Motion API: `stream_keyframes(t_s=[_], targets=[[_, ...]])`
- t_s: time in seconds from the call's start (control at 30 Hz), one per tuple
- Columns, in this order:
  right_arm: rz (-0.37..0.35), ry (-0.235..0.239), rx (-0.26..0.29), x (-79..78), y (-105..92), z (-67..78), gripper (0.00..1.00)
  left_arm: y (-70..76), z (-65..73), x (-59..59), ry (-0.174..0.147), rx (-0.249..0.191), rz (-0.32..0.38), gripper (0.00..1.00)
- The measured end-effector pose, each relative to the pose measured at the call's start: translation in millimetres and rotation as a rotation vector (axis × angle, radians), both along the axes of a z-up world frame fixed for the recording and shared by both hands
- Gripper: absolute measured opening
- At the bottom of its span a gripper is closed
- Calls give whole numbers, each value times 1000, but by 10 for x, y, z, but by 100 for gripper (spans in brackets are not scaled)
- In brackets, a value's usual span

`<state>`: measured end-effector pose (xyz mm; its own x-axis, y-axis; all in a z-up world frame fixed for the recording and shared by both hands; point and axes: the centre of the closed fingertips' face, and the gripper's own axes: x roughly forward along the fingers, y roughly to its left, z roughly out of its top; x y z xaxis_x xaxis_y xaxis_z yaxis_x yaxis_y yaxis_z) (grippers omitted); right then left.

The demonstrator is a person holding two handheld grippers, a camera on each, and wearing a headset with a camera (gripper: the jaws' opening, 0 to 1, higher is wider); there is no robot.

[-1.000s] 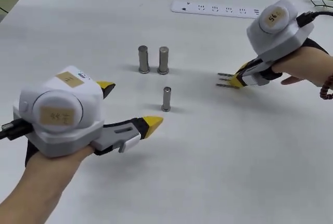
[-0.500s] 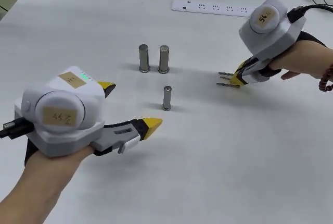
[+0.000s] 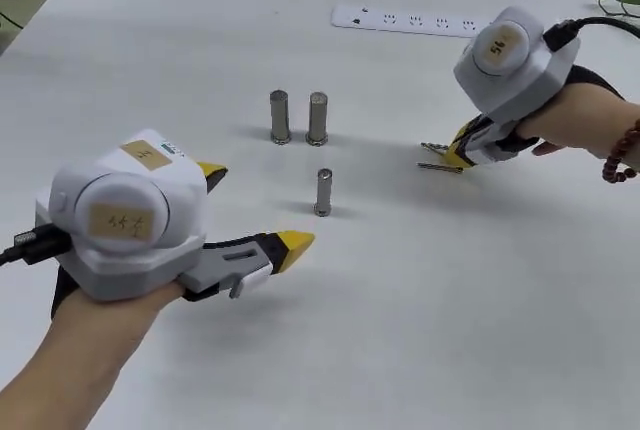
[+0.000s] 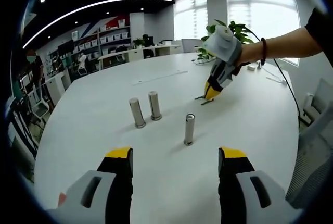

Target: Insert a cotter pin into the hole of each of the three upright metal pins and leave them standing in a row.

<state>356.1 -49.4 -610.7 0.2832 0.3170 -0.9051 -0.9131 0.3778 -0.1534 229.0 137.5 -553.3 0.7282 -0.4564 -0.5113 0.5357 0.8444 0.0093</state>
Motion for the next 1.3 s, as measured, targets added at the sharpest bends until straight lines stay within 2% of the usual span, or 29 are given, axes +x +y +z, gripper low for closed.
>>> stream_keyframes(t_s=[0.07,0.13,0.23,0.4,0.47,0.53,0.7,0.9,1.1,1.3], targets=[[1,-13,15,-10,10,53,0,0,2,-9,5,-1,-2,64],[4,-29,25,4,-1,42,0,-6,5,-17,9,-4,-5,64],[2,-27,75,-70,59,128,0,-21,22,-27,13,-16,-7,62],[18,-56,82,-104,67,169,0,-50,55,-43,26,-42,-13,58],[31,-75,112,-194,118,241,0,-69,74,-53,32,-53,-16,56],[37,-84,124,-175,139,245,0,-89,96,-63,32,-57,-21,55],[75,-109,162,-390,251,353,0,-153,142,-91,46,-78,-31,49],[123,-121,188,-654,372,410,0,-243,166,-139,57,-76,-57,43],[183,-128,212,-878,494,487,0,-363,240,-177,57,-123,-76,38],[241,-136,223,-1078,592,553,0,-508,252,-240,80,-153,-120,31]])
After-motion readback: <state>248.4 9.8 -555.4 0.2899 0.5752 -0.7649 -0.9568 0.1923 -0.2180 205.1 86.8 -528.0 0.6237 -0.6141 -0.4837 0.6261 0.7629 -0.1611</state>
